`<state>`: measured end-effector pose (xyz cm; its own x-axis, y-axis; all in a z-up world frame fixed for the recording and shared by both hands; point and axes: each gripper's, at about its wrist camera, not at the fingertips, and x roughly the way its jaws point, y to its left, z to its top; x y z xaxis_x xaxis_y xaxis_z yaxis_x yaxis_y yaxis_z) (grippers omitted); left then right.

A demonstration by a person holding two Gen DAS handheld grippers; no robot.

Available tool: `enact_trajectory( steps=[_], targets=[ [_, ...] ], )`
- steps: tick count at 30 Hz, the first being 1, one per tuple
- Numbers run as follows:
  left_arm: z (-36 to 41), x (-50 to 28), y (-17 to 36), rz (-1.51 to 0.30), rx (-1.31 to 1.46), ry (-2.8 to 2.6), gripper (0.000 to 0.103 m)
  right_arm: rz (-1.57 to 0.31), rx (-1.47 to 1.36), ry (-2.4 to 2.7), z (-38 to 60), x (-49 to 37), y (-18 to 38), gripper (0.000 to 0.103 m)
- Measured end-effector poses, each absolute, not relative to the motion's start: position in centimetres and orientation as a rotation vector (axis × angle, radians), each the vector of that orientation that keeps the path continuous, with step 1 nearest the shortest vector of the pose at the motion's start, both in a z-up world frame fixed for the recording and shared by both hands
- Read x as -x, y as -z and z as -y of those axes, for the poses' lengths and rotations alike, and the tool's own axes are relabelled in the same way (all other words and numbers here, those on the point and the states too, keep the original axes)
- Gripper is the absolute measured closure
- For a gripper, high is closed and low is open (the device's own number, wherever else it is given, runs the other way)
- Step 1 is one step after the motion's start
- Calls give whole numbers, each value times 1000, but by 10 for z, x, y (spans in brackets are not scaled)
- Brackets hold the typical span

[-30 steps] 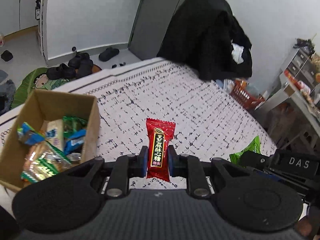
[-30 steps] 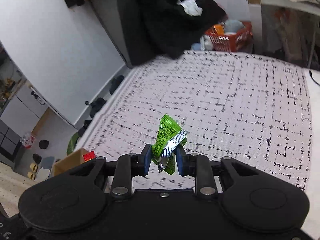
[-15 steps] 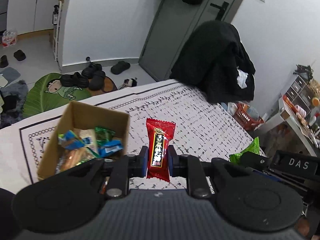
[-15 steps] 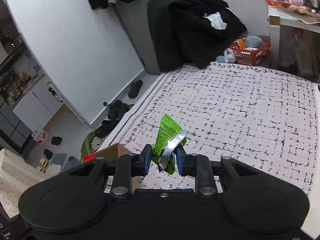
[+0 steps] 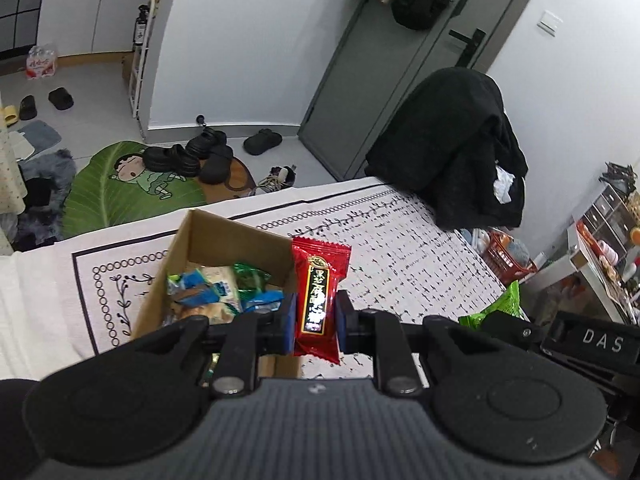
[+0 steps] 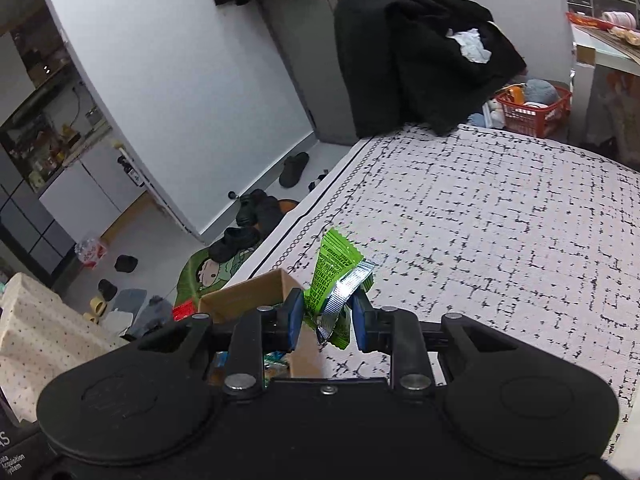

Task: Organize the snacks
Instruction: 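Carry both held candies up and over the cardboard box, then open both tools dropping the red and green candies into the box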

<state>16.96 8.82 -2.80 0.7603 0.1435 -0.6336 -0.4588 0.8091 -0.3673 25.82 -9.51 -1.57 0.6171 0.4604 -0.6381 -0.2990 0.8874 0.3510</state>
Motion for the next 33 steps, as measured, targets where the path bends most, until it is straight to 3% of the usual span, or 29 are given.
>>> enact_trajectory(
  steps=[25,29,33],
  targets=[
    [-178,-168,54,-628,718,-426,83,-857,-124,-555,-7,-269,25,77],
    [-186,-169,53,-615,744,-427,76,-864,-123,-562,-16,-272,25,77],
    [-193,-167,52,-612,756,-437,53,-879,-136,-575,-22,-275,27,77]
  ],
)
